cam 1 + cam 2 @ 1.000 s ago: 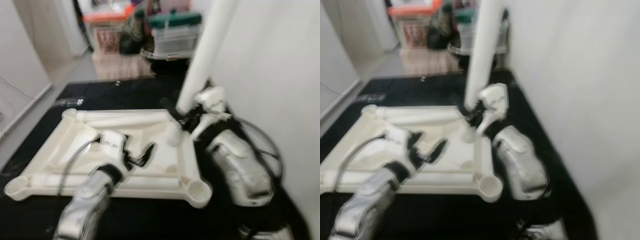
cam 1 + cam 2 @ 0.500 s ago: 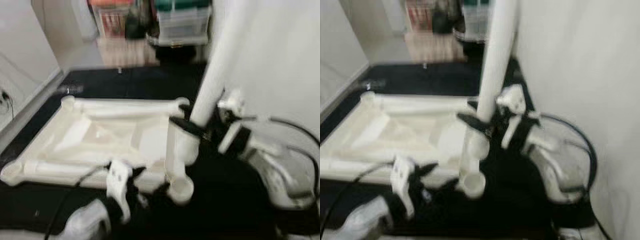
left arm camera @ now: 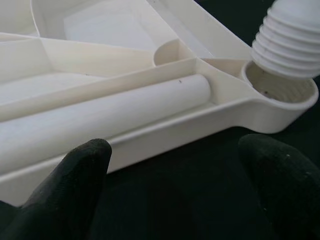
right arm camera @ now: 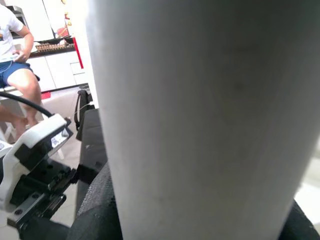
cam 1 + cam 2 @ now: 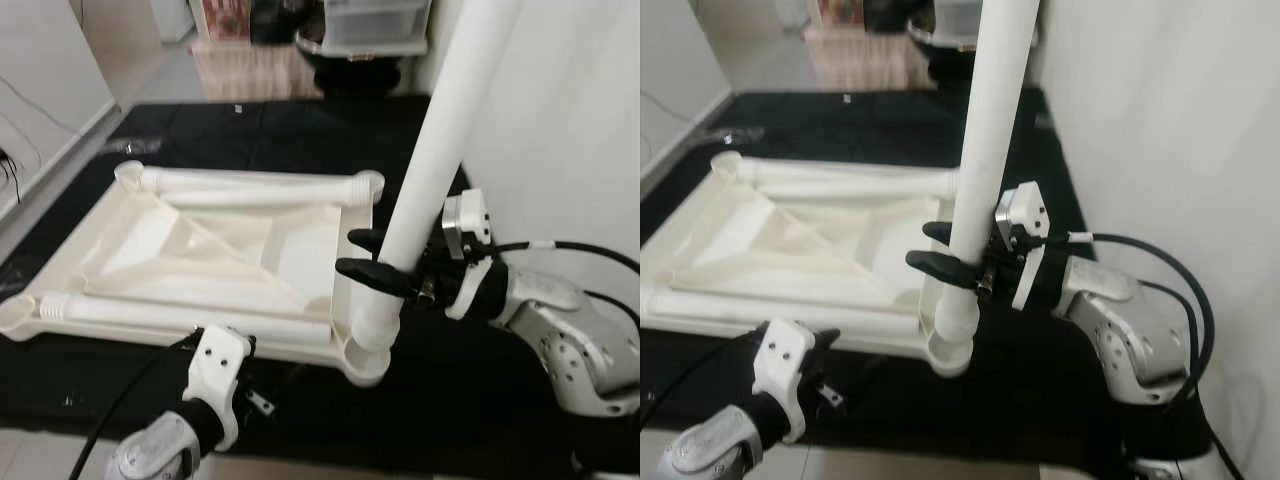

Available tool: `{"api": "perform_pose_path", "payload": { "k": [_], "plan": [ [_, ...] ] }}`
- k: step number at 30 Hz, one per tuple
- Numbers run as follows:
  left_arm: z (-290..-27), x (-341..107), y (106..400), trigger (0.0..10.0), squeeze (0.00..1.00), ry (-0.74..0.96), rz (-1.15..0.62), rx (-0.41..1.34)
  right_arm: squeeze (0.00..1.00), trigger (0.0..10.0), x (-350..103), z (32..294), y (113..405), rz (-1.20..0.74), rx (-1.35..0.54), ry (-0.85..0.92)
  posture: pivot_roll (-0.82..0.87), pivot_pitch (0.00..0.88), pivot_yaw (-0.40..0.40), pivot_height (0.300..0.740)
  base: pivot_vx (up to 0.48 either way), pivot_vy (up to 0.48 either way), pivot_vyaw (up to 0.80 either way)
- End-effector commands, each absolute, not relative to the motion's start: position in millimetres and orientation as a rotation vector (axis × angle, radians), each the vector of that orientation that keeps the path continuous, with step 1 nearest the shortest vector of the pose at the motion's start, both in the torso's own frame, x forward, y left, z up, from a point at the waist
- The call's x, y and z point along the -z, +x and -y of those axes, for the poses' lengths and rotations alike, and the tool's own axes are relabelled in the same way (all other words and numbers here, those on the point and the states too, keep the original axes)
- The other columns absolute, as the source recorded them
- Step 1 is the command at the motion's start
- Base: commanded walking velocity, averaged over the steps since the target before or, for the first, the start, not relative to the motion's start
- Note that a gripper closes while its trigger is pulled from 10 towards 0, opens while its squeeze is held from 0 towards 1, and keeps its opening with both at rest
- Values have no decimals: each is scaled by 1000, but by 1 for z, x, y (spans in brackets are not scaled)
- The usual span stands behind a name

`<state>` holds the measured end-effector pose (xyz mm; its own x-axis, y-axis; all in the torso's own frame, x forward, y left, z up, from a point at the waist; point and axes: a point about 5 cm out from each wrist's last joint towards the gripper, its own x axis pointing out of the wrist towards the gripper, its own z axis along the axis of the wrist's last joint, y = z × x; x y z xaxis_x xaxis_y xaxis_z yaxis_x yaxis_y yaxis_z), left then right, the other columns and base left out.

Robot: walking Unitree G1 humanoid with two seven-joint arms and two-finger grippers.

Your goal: Building children table

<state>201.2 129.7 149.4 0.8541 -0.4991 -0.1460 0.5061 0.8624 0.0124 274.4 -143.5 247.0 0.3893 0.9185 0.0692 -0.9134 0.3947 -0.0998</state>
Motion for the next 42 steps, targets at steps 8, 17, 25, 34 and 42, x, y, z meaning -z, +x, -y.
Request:
{"api": "perform_pose_path", "payload": {
  "k": [8,17,25,34,42],
  "plan": [
    [-142,-152,210,10000,0,30,-133,434,0,10000,-247,140,275,148,-1114,-19,-59,187,11,740,0,0,0],
    [-141,-151,212,10000,0,52,-112,431,0,10000,-246,136,275,152,-1087,-14,-70,180,11,740,0,338,0],
    [-143,-149,217,10000,0,63,-114,412,0,10000,-247,130,282,185,-981,-1,-71,168,11,740,0,0,0],
    [-143,-149,223,10000,0,80,-94,397,0,10000,-253,137,309,235,-665,44,-71,167,14,740,0,193,0],
    [-140,-148,223,10000,0,83,-93,418,0,10000,-254,139,314,242,-593,66,-69,175,14,740,0,0,-600]
  ]
}}
